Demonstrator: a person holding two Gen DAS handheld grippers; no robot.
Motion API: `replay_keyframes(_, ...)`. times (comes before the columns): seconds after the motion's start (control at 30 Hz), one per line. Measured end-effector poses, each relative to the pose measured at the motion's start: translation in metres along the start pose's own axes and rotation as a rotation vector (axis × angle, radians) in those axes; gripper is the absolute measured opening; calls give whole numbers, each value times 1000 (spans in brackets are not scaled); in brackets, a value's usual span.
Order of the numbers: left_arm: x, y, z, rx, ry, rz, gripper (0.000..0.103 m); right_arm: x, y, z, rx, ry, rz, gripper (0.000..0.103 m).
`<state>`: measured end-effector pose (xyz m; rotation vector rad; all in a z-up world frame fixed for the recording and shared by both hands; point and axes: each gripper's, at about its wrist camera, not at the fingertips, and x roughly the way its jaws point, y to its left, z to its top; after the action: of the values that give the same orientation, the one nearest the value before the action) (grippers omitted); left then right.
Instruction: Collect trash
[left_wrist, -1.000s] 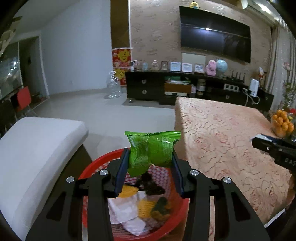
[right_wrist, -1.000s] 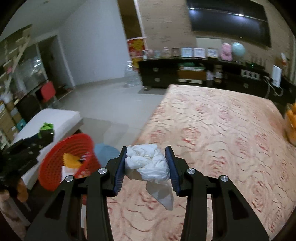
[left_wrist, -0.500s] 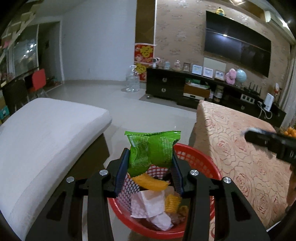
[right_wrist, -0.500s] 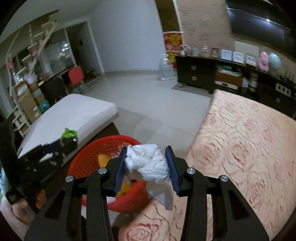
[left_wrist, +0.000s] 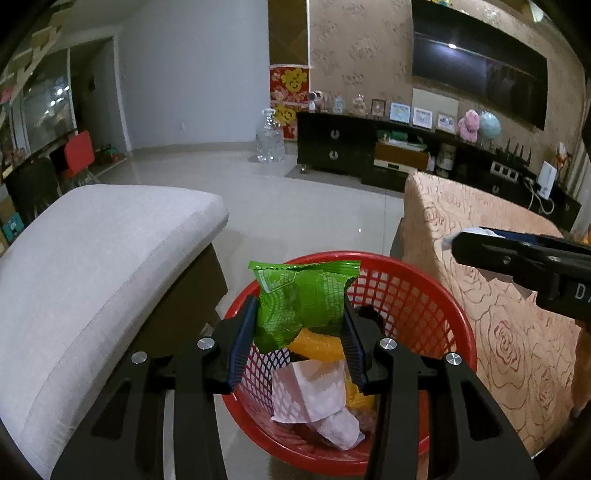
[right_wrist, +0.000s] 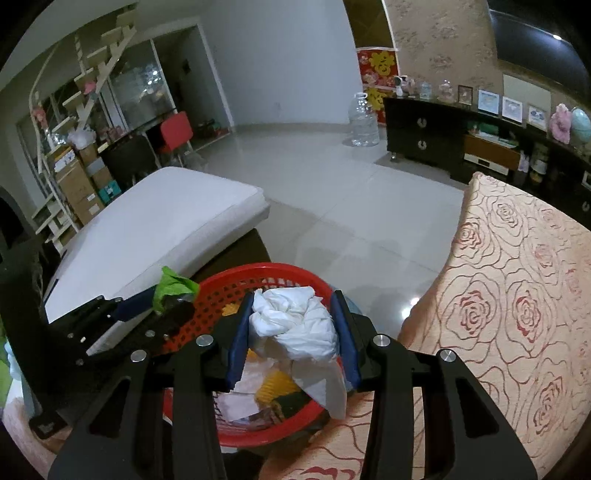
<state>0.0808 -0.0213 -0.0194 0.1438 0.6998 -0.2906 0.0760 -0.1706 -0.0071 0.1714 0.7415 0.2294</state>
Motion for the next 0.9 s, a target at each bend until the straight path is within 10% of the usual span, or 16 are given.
replay_keyframes(0.9,14,-1,-12,22,45,14,76,17,1,-4,57,31,39,64)
